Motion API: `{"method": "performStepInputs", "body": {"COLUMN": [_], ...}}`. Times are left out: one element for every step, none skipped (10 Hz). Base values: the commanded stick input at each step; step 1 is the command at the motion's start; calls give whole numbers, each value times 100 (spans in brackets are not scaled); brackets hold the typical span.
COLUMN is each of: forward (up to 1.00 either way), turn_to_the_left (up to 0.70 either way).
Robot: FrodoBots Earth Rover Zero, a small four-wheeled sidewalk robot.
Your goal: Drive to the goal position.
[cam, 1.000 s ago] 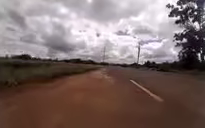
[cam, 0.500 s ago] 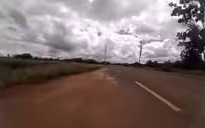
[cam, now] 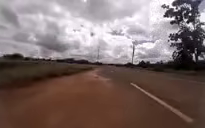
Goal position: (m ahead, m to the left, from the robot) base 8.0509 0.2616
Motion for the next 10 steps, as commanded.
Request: {"method": "performStepInputs", "body": {"forward": [100,100,100,100,100,100,100,100,100,100], "turn_to_the_left": [-28,-17,-10,-4,0,0,0,0,0,-6]}}
